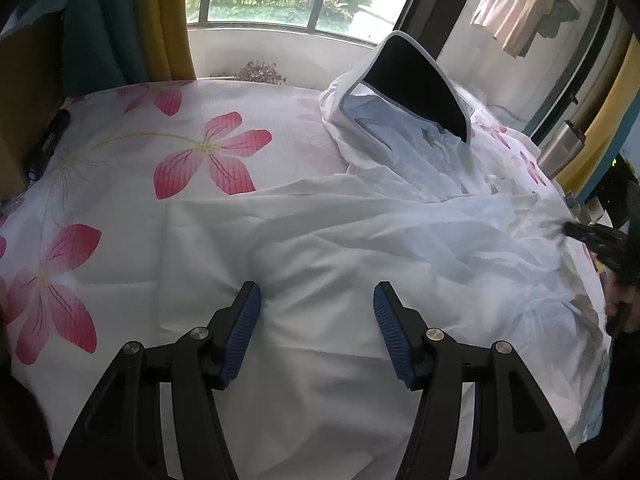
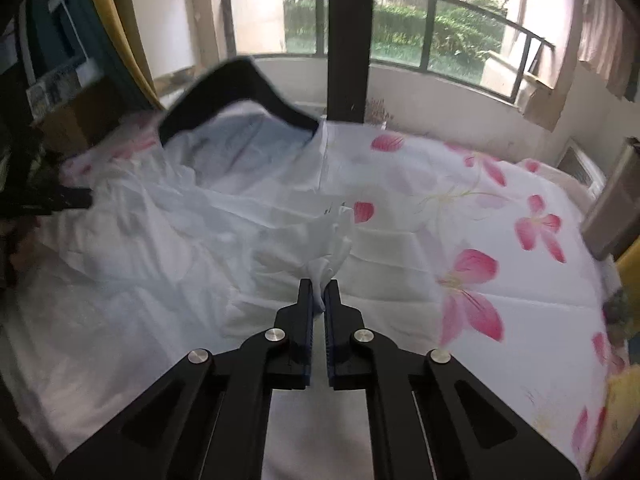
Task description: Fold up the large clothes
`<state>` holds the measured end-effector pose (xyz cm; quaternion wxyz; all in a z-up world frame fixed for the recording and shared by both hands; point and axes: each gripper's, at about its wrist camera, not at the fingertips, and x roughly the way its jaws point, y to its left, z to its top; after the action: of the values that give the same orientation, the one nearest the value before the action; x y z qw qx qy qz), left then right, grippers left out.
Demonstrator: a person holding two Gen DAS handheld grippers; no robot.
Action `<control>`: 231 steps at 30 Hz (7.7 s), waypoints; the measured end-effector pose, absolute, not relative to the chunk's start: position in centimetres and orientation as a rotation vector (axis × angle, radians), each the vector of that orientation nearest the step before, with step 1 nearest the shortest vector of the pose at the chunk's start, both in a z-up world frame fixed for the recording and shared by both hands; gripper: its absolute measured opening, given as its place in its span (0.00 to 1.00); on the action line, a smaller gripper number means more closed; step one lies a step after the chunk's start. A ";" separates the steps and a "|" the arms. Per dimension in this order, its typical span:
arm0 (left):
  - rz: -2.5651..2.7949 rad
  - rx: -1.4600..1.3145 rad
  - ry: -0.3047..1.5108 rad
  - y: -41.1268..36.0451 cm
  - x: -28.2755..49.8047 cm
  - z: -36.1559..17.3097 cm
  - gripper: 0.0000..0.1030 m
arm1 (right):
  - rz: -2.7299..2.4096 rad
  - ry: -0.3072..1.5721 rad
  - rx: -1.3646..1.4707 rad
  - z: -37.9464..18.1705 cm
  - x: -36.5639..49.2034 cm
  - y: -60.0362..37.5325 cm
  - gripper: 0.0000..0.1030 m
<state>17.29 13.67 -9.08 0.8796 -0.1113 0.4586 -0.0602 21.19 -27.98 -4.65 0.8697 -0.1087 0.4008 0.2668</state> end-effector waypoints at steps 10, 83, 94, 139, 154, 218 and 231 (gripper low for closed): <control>-0.131 -0.269 0.949 13.8 17.2 -8.7 0.60 | 0.549 0.866 -0.162 -2.6 17.0 -30.4 0.04; 0.072 -0.184 0.974 14.9 20.5 -9.1 0.60 | 0.757 0.874 -0.287 -6.0 23.9 -29.8 0.03; 0.099 -0.249 0.925 18.5 17.5 -7.7 0.60 | 0.646 0.950 -0.327 -7.8 22.2 -29.8 0.11; -0.105 -0.071 0.969 12.9 32.2 -8.2 0.60 | 0.647 0.764 -0.522 -6.7 36.8 -18.5 0.04; -0.289 -0.044 0.804 11.0 29.5 -0.2 0.60 | 0.704 0.840 -0.414 -6.5 32.1 -21.9 0.44; -0.318 0.186 0.578 5.8 25.2 -5.0 0.13 | 0.739 0.432 -0.687 -5.9 25.9 -20.3 0.23; -0.376 0.206 0.587 4.4 18.9 -4.7 0.13 | 0.776 0.484 -0.667 -6.7 21.8 -21.7 0.23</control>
<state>18.89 4.42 -4.67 0.9347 0.1007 0.2870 -0.1841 21.82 -21.71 -6.68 0.8441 -0.3161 0.2293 0.3674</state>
